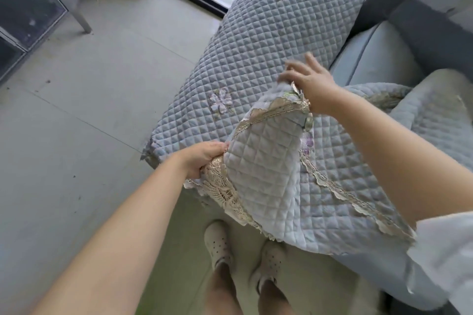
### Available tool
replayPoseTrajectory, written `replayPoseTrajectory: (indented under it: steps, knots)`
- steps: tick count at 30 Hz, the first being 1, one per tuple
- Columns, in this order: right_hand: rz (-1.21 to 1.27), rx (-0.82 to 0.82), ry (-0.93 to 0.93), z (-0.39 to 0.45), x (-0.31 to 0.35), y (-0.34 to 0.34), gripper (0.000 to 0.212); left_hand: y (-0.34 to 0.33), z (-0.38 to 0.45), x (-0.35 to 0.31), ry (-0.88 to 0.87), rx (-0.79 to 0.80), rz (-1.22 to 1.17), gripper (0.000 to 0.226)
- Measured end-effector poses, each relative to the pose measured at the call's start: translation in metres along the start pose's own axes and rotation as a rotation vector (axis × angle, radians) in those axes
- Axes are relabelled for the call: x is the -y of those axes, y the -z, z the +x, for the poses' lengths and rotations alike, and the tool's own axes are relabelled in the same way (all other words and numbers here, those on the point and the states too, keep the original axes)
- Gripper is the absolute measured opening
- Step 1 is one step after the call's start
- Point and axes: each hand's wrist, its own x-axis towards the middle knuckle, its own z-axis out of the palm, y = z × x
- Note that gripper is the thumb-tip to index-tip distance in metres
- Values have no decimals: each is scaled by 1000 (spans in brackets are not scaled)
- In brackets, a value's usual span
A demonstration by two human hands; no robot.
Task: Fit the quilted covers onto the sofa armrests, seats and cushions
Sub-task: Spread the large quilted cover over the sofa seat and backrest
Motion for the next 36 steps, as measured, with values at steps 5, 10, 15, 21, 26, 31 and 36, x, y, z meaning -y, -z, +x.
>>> replayPoseTrajectory:
  steps: [5,10,15,21,26,31,36]
  knots:
    - [26,-182,363,-36,-9,-12,29,10,-9,5,19,98,27,19]
    - [-203,-154,557,-108,-17,-27,39,5,-18,-20,-25,226,40,16]
    - [-245,469,390,-131,-13,-48,84,-46,-6,-51,-14,244,379,29]
    - [405,171,93,-66,-44,12,28,-70,-10,-50,-94,253,399,14]
    - [426,524,-50,-24,-31,5,43,-72,-20,-53,-173,233,436,26]
    - [122,990,-15,-34,-29,-20,41,-92,-22,-48,-256,227,602,35]
    - [60,1091,70,-57,-31,-10,37,-106,-25,-36,-311,115,660,26]
